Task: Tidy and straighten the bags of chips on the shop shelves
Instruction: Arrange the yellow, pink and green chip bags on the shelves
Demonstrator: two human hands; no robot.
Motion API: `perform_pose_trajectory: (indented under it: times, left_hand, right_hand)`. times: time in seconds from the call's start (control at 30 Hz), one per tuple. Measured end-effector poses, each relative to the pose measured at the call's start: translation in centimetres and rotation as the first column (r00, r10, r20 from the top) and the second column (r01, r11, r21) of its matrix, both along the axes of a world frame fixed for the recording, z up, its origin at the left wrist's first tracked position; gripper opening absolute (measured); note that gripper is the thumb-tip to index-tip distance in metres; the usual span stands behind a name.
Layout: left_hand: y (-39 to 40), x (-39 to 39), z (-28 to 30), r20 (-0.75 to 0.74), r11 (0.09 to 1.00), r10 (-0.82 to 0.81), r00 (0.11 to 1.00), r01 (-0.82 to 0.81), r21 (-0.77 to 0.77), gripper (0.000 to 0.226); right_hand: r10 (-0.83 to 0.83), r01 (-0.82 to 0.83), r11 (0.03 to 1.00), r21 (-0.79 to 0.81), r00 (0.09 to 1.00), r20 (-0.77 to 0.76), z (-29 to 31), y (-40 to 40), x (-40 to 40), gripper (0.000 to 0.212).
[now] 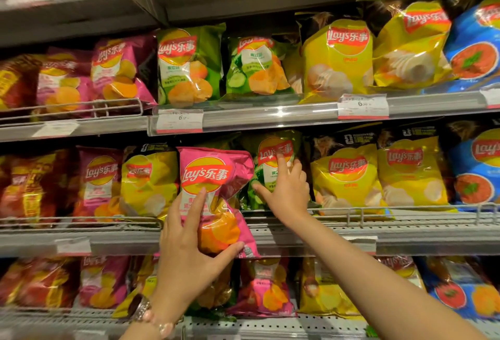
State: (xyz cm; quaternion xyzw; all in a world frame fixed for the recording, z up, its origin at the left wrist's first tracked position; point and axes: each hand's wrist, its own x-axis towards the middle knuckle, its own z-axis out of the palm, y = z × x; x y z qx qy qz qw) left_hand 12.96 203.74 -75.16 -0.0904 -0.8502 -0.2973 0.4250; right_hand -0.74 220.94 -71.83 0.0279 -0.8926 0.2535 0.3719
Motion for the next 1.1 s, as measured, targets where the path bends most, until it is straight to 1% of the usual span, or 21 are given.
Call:
perform_pose_trajectory:
  times: [0.13,0.2,0.23,0.27,0.33,0.37,0.4,0.43,0.47,0.5,0.53,0.57,0.63,0.67,0.73,0.9,0.97,1.0,1.07,1.1]
  left_hand:
    - [0.3,-0.2,0.0,-0.001,1.000,-0.006,1.000,0.006,-0.016,0.104]
    - [0.4,-0.3,0.0,-0.018,1.000,-0.009,1.000,0.009,-0.020,0.103]
    - [0.5,-0.4,-0.1,-0.021,1.000,-0.007,1.000,0.007,-0.015,0.102]
    - [0.5,-0.4,-0.1,-0.021,1.000,-0.005,1.000,0.004,-0.009,0.103]
    - [0.6,-0.6,-0.2,-0.018,1.000,0.000,1.000,0.000,-0.004,0.104]
    - [0.7,-0.7,-0.3,-0.020,1.000,0.001,1.000,-0.001,-0.005,0.104]
    - [0.8,-0.8,-0.3,-0.026,1.000,0.001,1.000,-0.001,-0.007,0.104]
    - [1.0,-0.9,-0.3,-0.034,1.000,0.002,0.999,-0.002,-0.010,0.105]
    - [1.1,-0.9,-0.3,-0.042,1.000,0.002,0.999,-0.003,-0.011,0.106]
    - [1.2,-1.0,-0.3,-0.049,1.000,0.003,0.999,-0.004,-0.011,0.109]
    - [1.3,-1.1,-0.3,-0.057,1.000,0.006,0.998,-0.006,-0.012,0.112]
    - [1.3,-1.2,-0.3,-0.061,1.000,0.009,0.998,-0.009,-0.014,0.117]
    - [1.6,-1.3,-0.3,-0.054,1.000,0.009,0.999,-0.010,-0.007,0.125]
    - [1.7,-1.4,-0.3,-0.050,1.000,0.007,0.999,-0.007,0.001,0.127]
    - [2.2,-1.4,-0.3,-0.053,1.000,0.002,0.999,-0.001,0.013,0.129]
    - [3.6,-1.2,-0.3,-0.036,0.998,0.028,0.999,-0.026,0.054,0.124]
    - [3.0,-1.0,-0.2,-0.038,1.000,0.008,0.999,-0.007,0.026,0.124]
    - [2.4,-1.0,0.0,-0.030,0.999,-0.029,0.999,0.030,0.021,0.120]
    - [0.6,-1.0,0.4,-0.019,0.996,-0.082,0.996,0.083,0.026,0.100]
    - [-0.4,-1.1,0.7,-0.029,0.997,-0.068,0.997,0.069,0.044,0.087]
  right_hand:
    - [0.052,-0.056,0.998,0.036,0.993,0.106,0.5,0.7,-0.3,0.084]
    - [0.113,-0.115,0.993,0.006,0.980,0.166,0.9,1.1,0.1,0.079]
    - [0.143,-0.141,0.990,-0.023,0.977,0.161,1.0,1.2,0.5,0.077]
    - [0.172,-0.166,0.984,-0.058,0.978,0.121,1.0,1.4,1.0,0.076]
    - [0.243,-0.252,0.959,-0.128,0.967,-0.080,0.5,1.3,2.6,0.073]
    - [0.292,-0.322,0.935,-0.150,0.937,-0.191,0.1,1.1,3.6,0.070]
    - [0.357,-0.403,0.901,-0.161,0.899,-0.254,-0.2,0.8,4.5,0.068]
    - [0.443,-0.495,0.851,-0.175,0.857,-0.264,-0.7,0.4,5.4,0.068]
    - [0.537,-0.577,0.787,-0.215,0.814,-0.220,-0.9,0.0,6.4,0.071]
    - [0.628,-0.641,0.711,-0.290,0.764,-0.150,-1.0,-0.4,7.2,0.077]
    - [0.703,-0.673,0.636,-0.377,0.707,-0.075,-1.0,-0.7,7.6,0.088]
    - [0.749,-0.672,0.589,-0.448,0.663,-0.009,-0.9,-1.0,7.6,0.102]
    - [0.765,-0.630,0.585,-0.511,0.638,0.089,-0.8,-1.2,7.7,0.129]
    - [0.768,-0.620,0.582,-0.526,0.632,0.105,-0.7,-1.3,7.7,0.135]
    - [0.773,-0.622,0.574,-0.533,0.627,0.100,-0.6,-1.4,7.4,0.139]
    - [0.735,-0.618,0.610,-0.495,0.676,0.061,-0.3,-1.5,6.4,0.131]
    - [0.733,-0.625,0.595,-0.505,0.680,0.022,0.0,-1.3,6.0,0.123]
    - [0.739,-0.632,0.574,-0.520,0.674,-0.004,0.2,-1.1,5.7,0.118]
    - [0.757,-0.653,0.533,-0.539,0.653,-0.042,0.9,-0.7,5.3,0.108]
    - [0.764,-0.662,0.525,-0.535,0.643,-0.046,1.2,-0.7,5.2,0.107]
